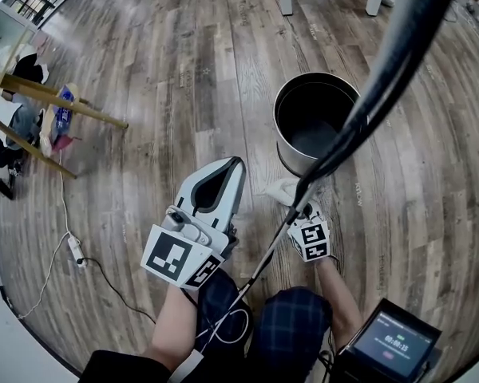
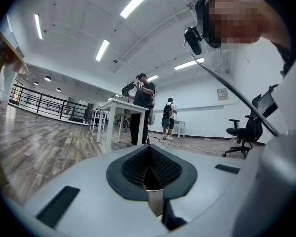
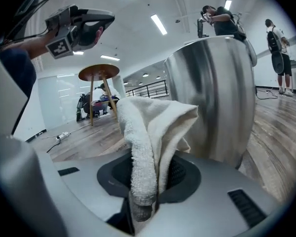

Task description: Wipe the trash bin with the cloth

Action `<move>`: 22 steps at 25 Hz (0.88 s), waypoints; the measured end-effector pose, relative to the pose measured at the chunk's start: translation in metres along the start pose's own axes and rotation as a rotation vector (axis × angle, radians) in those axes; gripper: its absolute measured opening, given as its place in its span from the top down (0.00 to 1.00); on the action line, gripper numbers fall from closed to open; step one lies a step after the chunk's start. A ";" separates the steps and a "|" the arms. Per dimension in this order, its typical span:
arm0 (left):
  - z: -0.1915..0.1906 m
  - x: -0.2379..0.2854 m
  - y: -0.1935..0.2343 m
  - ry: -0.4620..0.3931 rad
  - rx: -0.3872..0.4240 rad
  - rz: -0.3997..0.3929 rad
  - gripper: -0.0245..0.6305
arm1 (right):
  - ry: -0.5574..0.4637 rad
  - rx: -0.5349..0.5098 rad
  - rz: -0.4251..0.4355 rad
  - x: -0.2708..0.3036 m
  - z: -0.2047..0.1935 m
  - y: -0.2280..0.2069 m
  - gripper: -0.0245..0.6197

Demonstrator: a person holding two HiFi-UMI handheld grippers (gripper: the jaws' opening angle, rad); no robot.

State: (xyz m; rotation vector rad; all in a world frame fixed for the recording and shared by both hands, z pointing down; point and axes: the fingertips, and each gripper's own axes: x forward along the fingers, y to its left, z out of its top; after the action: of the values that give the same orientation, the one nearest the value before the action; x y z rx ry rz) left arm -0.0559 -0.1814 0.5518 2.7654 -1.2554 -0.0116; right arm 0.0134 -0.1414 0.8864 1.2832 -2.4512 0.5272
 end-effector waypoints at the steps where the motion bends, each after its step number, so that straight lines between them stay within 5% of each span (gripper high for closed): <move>1: 0.001 -0.001 0.000 -0.001 0.004 -0.001 0.97 | 0.008 -0.006 0.011 0.008 0.000 0.006 0.82; 9: 0.006 -0.009 -0.001 -0.012 0.014 0.001 0.97 | 0.076 0.028 -0.041 0.059 -0.006 -0.008 0.82; 16: 0.013 -0.016 -0.004 -0.029 0.020 -0.009 0.97 | 0.140 0.080 -0.168 0.054 -0.029 -0.055 0.82; 22: 0.015 -0.019 -0.002 -0.032 0.007 -0.006 0.97 | 0.118 0.126 -0.193 0.034 -0.029 -0.071 0.82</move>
State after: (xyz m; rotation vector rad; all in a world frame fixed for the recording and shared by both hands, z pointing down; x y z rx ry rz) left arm -0.0683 -0.1672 0.5357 2.7860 -1.2574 -0.0528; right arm 0.0576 -0.1898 0.9390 1.4749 -2.2001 0.6930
